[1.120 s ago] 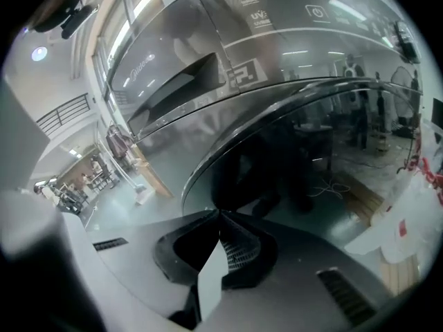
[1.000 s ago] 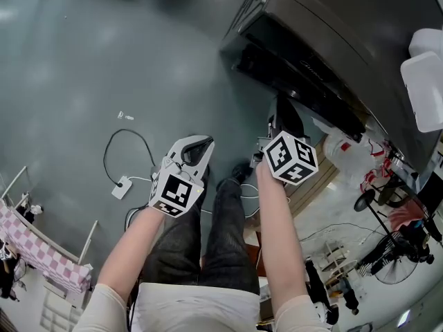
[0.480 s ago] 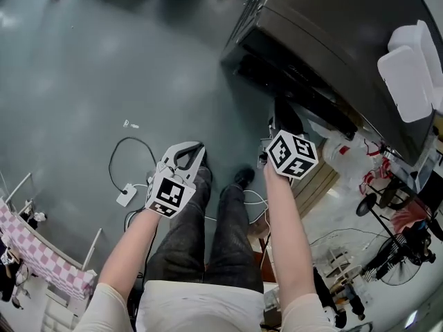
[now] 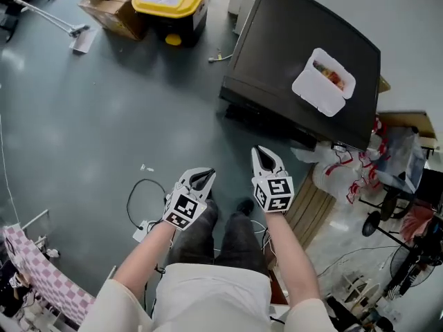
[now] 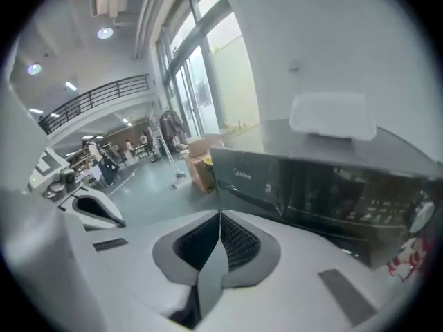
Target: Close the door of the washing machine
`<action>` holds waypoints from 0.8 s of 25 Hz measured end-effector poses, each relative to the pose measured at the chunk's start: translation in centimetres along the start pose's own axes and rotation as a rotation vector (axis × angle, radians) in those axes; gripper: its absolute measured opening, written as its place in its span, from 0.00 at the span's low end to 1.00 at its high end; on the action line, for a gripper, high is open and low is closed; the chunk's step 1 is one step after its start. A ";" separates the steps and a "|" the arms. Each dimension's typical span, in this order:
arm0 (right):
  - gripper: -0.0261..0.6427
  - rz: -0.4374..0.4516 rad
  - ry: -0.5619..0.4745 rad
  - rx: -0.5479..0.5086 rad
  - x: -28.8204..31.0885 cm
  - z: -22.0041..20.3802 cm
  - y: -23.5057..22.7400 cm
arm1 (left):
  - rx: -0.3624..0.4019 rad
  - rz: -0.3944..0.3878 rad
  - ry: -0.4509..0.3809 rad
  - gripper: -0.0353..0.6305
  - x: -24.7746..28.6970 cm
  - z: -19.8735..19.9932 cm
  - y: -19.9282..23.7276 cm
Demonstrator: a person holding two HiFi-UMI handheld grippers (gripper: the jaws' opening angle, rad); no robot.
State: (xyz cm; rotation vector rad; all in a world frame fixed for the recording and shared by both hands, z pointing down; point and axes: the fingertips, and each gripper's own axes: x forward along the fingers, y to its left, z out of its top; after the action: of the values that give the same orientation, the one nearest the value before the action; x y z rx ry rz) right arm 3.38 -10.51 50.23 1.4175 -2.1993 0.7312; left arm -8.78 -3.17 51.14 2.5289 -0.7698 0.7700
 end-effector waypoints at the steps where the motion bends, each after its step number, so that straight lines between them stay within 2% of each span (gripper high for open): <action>1: 0.09 0.006 -0.013 -0.019 -1.4 1.2 0.7 | 0.015 0.007 -0.012 0.07 -1.0 1.5 -0.1; 8: 0.09 0.056 -0.096 -0.113 -13.1 9.4 5.2 | 0.061 0.040 -0.091 0.07 -9.4 11.3 -1.5; 12: 0.09 0.046 -0.146 -0.133 -19.1 13.3 6.6 | 0.098 0.037 -0.161 0.07 -14.2 17.2 -3.0; 20: 0.09 0.049 -0.180 -0.091 -28.2 17.0 8.0 | 0.069 0.020 -0.220 0.07 -20.5 21.6 -6.5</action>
State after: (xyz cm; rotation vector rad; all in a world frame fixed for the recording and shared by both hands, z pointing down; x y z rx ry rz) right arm 5.96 1.14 18.44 1.4380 -2.3787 0.5295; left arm -10.77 -0.94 20.80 2.7035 -0.8532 0.5379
